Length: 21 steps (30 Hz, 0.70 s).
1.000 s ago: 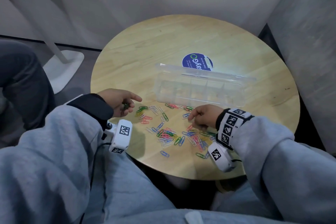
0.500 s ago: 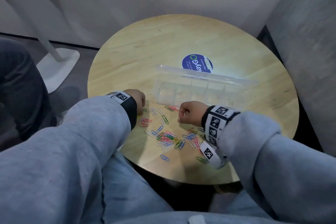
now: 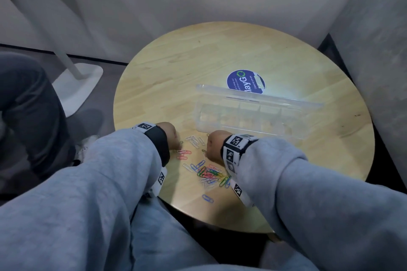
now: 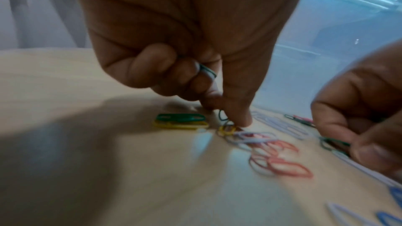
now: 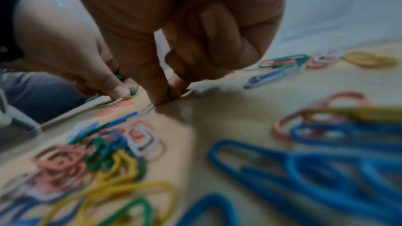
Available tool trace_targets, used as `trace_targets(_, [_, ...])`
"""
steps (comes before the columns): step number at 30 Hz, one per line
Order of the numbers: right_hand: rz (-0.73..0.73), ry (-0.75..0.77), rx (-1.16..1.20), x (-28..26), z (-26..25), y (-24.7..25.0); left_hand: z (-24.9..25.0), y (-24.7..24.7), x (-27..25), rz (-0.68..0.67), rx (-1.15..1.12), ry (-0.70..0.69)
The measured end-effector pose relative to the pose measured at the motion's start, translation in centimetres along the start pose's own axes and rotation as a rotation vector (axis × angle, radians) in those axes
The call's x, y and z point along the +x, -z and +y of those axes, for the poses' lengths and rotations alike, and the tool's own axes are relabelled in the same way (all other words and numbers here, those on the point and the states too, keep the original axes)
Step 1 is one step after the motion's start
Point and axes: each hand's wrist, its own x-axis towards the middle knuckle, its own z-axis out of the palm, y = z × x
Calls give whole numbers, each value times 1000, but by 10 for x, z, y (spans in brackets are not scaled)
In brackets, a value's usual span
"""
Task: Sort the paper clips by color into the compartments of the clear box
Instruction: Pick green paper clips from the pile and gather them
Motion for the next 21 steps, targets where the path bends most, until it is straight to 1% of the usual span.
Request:
trace_targets(1, [-43,-19,-31,-3,3,1,-3,0,1,-3,-59,-13])
trace_targets(2, [-49,-32,-23,-8,6,4,-7,0,2,-7,-155,-32])
trace_targets(3, [-21,-26,15,-13,11,6,-10,0,2,-14,-278,-50])
trace_targets(5, [-2,-24,264,-23,24,9,-15,0,1,-57,-587,-75])
trace_targets(7, [-75,-38,620,-31,37,11,-15,3,-4,-94,-891,-112])
trace_targets(9, [-107,-39,873,-37,48,15,-16,8,-11,-88,-1095,-129])
trace_targets(12, [-109,-13,1098,-46,59,28,-16,14,-20,-56,-1326,-116])
trace_targets(14, [-137,-12,1218,-48,62,34,-15,18,-24,-69,-1412,-96])
trace_targets(17, [-152,-54,1260,-49,59,39,-18,24,-30,-86,-1494,-70])
trace_targets(18, [-148,-60,1267,-50,57,40,-18,25,-32,-81,-1488,-56])
trace_targets(20, [-149,-78,1234,-49,52,41,-19,27,-31,-41,-1369,26])
trace_targets(21, [-142,-97,1184,-47,50,39,-19,29,-30,4,-1235,78])
